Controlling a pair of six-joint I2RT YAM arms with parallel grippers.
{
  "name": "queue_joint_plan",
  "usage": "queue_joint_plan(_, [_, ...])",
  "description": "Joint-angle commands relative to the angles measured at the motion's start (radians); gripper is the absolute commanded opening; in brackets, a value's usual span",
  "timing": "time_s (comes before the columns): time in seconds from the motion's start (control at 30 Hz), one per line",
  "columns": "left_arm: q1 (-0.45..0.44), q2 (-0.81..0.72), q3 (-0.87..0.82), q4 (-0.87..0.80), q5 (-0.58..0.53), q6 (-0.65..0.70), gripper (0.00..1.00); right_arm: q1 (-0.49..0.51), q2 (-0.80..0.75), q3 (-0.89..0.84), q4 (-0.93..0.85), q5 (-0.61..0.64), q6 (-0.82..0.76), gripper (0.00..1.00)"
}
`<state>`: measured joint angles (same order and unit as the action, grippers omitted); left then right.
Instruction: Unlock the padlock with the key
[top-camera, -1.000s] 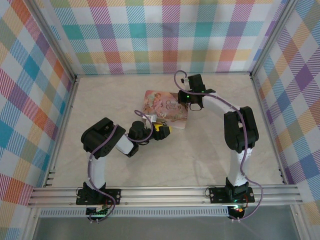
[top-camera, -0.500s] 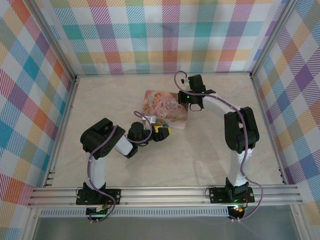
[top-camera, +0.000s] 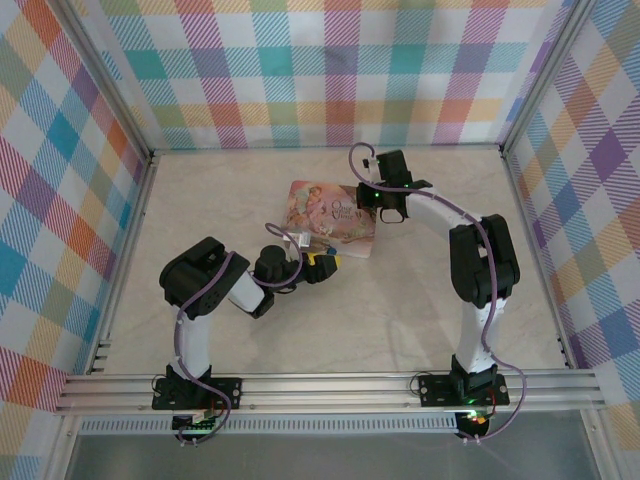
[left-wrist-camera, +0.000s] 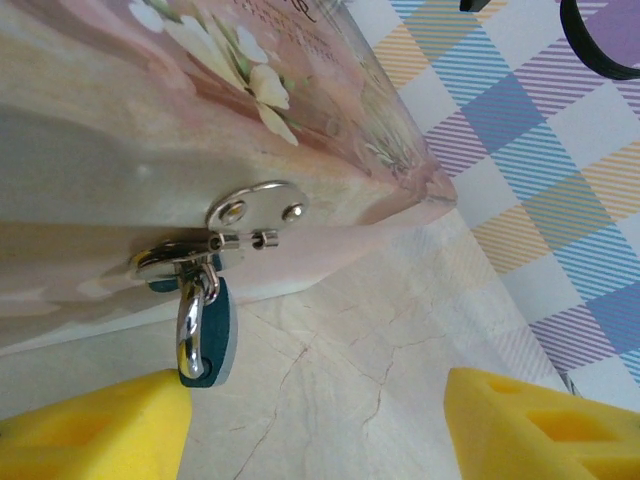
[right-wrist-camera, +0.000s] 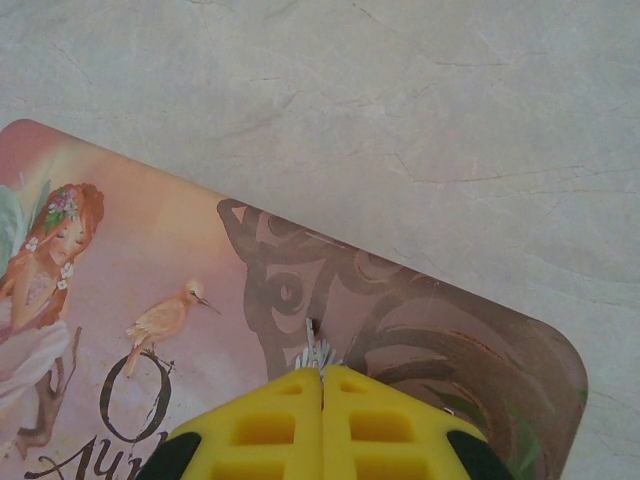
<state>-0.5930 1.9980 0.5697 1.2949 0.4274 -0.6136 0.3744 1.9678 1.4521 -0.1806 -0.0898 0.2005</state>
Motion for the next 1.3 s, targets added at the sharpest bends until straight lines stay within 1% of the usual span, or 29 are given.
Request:
queue_joint_plan(0.0, [0.005,-0.032,0.008,0.059,0.03,-0.004,0.67,0.005,-0.02,-0.022,-0.031,-0.008,-0.004,0.0])
queue_joint_plan(0.1, [0.005,-0.028,0.015,0.051,0.018,-0.011,0.71,0.006,-0.02,-0.023,-0.03,-0.009,-0.004,0.0])
queue_joint_plan(0.23, [0.004,-0.017,0.033,-0.006,-0.025,0.004,0.75,0.005,-0.02,-0.025,-0.028,-0.009,-0.003,0.0])
queue_joint_plan(0.33, [0.004,0.008,0.05,0.006,-0.043,-0.001,0.76,0.006,-0.018,-0.024,-0.027,-0.011,-0.001,0.0])
queue_joint_plan(0.5, [-0.002,0.057,0.108,0.048,0.007,-0.038,0.71,0.008,-0.015,-0.022,-0.027,-0.01,-0.001,0.0])
queue_joint_plan(0.57, [-0.008,0.061,0.126,0.034,0.02,-0.044,0.7,0.008,-0.015,-0.022,-0.027,-0.008,0.0,0.0])
queue_joint_plan(0.73, [-0.016,0.061,0.119,0.001,-0.014,-0.036,0.71,0.009,-0.017,-0.019,-0.03,-0.007,-0.001,0.0])
queue_joint_plan(0.83, [-0.014,0.067,0.108,-0.002,-0.035,-0.049,0.68,0.009,-0.018,-0.019,-0.033,-0.007,-0.001,0.0])
queue_joint_plan(0.97, [0.009,0.088,0.133,-0.089,-0.012,-0.105,0.67,0.01,-0.02,-0.018,-0.034,-0.005,0.0,0.0])
queue_joint_plan(1.07, [0.022,0.117,0.118,-0.055,-0.036,-0.179,0.67,0.012,-0.021,-0.019,-0.035,-0.005,0.0,0.0])
queue_joint_plan(1.27, [0.022,0.136,0.137,-0.035,0.022,-0.179,0.66,0.014,-0.017,-0.02,-0.034,-0.004,0.0,0.0])
